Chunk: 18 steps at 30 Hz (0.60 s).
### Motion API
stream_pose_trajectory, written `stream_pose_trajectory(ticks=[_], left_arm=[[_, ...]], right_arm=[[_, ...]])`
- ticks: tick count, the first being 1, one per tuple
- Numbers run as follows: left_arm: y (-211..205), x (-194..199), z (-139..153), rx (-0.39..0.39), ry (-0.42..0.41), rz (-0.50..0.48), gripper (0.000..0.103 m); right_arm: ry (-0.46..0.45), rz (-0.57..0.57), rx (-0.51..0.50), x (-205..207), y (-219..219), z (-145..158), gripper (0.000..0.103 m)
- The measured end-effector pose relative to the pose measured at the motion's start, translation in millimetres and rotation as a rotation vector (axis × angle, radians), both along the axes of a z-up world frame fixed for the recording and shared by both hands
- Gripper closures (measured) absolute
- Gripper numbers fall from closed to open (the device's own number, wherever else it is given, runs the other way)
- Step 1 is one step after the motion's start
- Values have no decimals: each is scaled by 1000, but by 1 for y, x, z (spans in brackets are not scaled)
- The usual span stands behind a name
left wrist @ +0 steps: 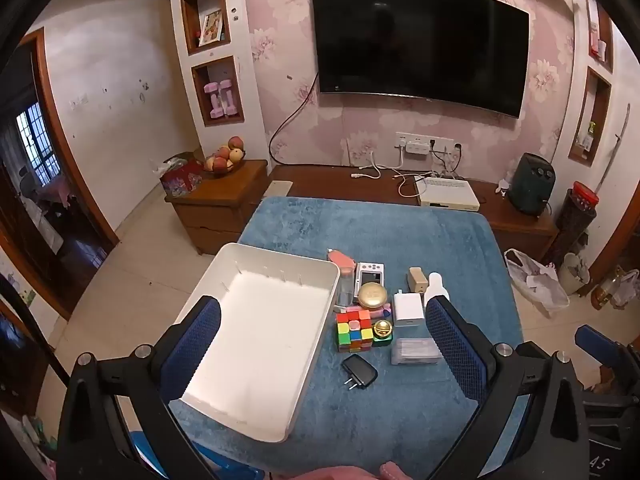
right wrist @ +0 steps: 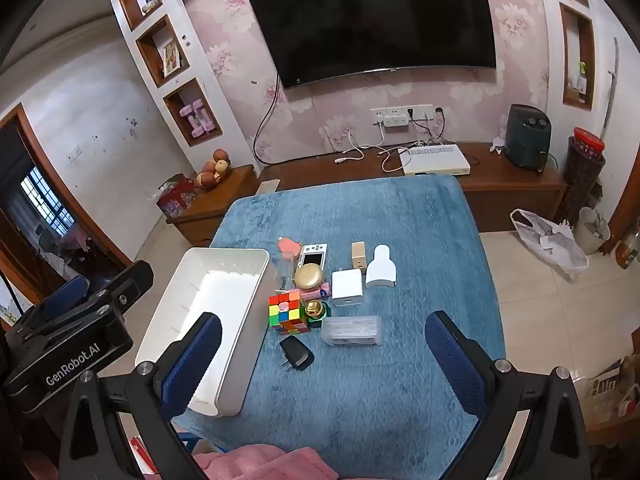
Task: Organize rigid objects
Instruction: 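Move both tools toward the white tray and the objects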
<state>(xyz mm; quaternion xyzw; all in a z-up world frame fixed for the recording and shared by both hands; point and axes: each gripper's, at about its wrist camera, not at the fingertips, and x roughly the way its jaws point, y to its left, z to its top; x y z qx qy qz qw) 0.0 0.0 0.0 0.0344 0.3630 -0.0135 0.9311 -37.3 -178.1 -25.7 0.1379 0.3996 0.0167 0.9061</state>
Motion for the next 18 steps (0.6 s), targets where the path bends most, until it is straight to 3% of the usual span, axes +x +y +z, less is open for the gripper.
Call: stream_pose_trajectory(ticks=[5,18], left_arm=[[-1,0,0,31,-4,0,1],[28,13,-11,-31,90,-48,1]], right_arm=[[5,1,7,1,4,0,1],[59,-41,4,3,29,-5,1]])
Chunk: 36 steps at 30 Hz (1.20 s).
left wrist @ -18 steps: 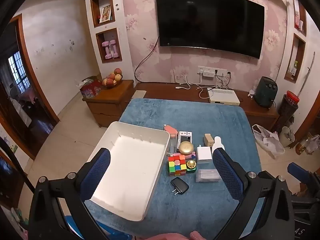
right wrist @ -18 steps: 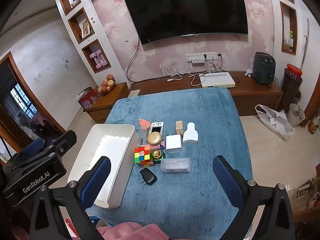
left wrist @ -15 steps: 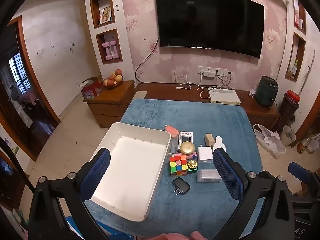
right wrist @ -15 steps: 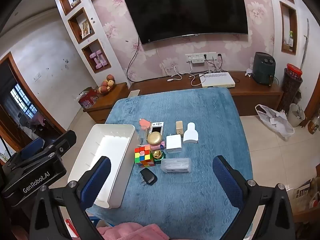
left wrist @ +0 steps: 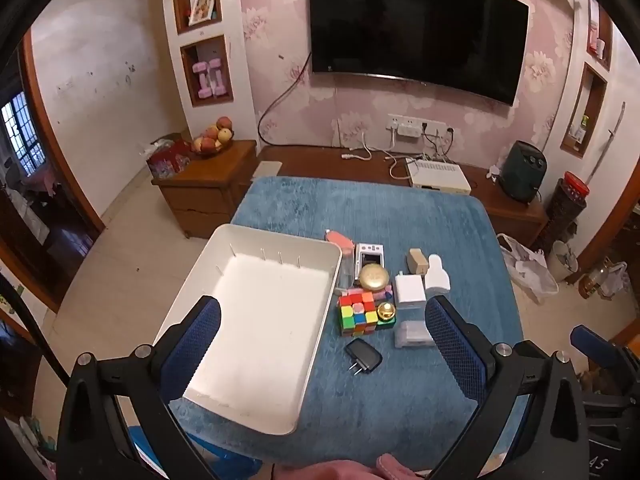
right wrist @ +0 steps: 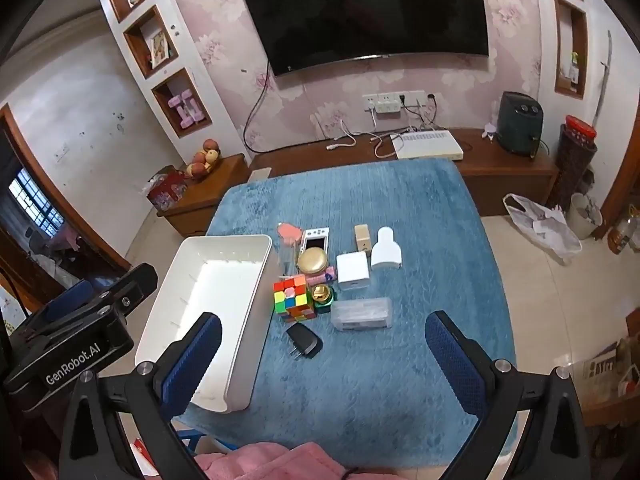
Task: Organize rigid objects
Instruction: 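Move both tools toward the white tray and the objects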
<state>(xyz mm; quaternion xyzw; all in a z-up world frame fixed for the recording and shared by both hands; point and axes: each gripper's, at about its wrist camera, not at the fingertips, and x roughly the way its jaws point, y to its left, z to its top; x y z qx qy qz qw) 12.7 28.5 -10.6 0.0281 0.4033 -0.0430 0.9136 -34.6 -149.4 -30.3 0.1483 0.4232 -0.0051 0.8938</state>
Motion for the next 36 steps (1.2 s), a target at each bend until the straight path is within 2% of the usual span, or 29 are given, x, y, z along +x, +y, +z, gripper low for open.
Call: stream_pose_trajectory(ticks=[12,25,36], left_arm=[[40,24,-11,-41,106,-125,4],[69,45,-34,-101,248,-214,5],[82,68,-58,-105,364,-194,5]], right_arm=[[85,-97,-24,1,55,-3,4],[150,-130,-23,4,97,-11,4],[198,-105,50,14,94,-28,4]])
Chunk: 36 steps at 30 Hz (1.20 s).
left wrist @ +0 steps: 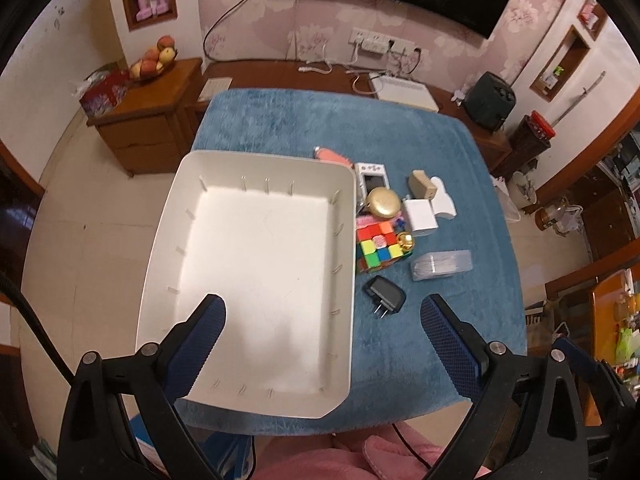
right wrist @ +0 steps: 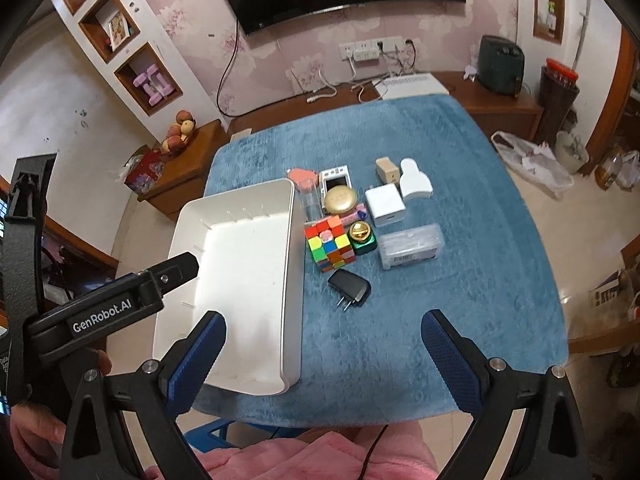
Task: Organize rigid objects
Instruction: 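Move both tools toward the white tray and the objects, then grasp the white tray rim with the left tool while the right tool approaches the black charger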
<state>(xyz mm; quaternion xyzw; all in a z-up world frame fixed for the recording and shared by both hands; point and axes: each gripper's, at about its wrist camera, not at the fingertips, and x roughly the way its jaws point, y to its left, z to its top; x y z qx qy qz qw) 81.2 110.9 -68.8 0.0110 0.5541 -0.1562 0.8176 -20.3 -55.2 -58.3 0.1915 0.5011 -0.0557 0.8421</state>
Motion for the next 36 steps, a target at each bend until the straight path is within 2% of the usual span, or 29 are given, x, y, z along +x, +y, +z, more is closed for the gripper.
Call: stream_pose_trajectory(ticks=[6,9,21,25,31,36], left_arm=[[2,0,-7,18,45,36,5],[-1,0,-5,34,58,57,10],[-13,-12,10,109,34,197,10],[-7,-21,11,126,31,250,10],[19,-22,11,133,36,348,10],[42,-21,5,193,25,349,10]], right_arm=[[14,26,64,11,-15,-9,4],[8,49,89,20,-25,-11,4],[5,175,224,47,-50,-23,4],[63,205,293,58,-51,-38,4],[137,186,352,68,-59,-54,4],[195,131,417,72,-63,-69,4]])
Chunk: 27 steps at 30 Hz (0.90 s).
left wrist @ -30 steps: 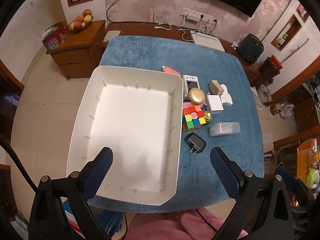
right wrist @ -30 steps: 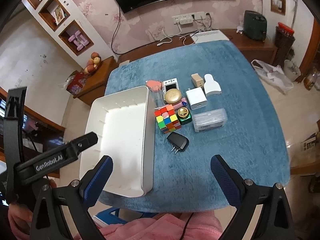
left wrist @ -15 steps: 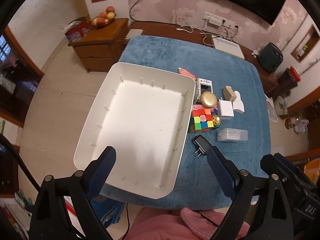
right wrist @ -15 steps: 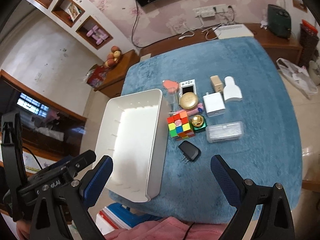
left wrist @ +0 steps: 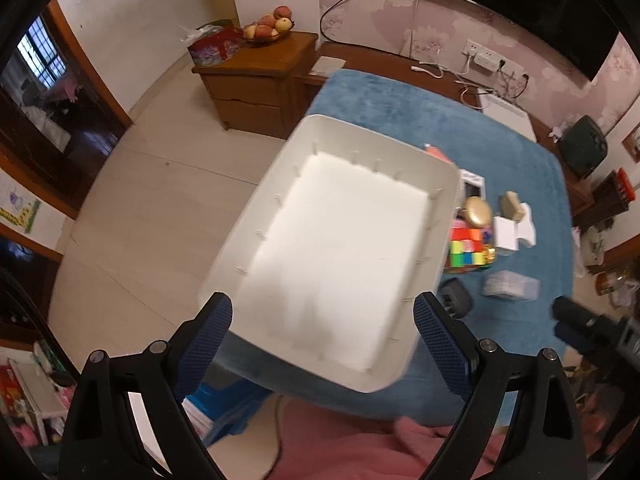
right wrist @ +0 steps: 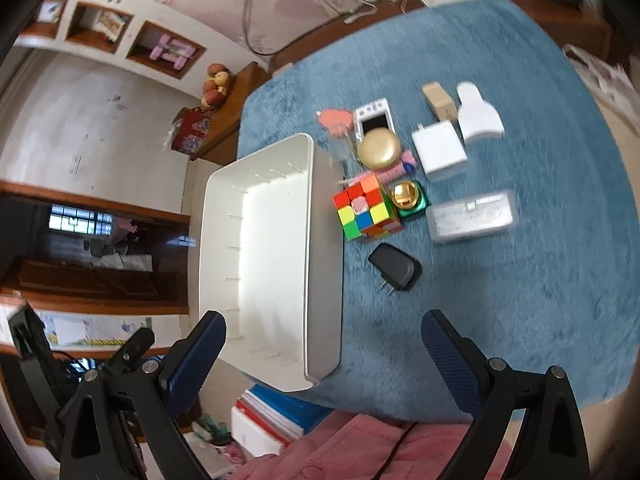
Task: Organize rigid objects
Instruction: 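Grasp the white tray rim with the left tool while the right tool approaches the black charger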
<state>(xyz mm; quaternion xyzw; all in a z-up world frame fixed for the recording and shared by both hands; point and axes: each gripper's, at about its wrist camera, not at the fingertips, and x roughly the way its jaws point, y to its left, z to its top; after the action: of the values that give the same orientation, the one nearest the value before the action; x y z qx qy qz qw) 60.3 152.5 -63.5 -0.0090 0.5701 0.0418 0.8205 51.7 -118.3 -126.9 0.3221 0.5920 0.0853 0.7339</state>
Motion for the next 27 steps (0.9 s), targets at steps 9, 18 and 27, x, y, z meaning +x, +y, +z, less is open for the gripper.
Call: stream_pose_trajectory(ticks=[9,18,27], left_arm=[[42,14,-25,60,43,-111,10],[90,42,-68,-20,143,-198,27],[121,69,-123,-113,335,-234,58]], right_arm=[[184,-242,115,-2,-2,-39,4],[300,-470,86,-6,7,-70,4],[349,-642,56,-4,5,-103,7]])
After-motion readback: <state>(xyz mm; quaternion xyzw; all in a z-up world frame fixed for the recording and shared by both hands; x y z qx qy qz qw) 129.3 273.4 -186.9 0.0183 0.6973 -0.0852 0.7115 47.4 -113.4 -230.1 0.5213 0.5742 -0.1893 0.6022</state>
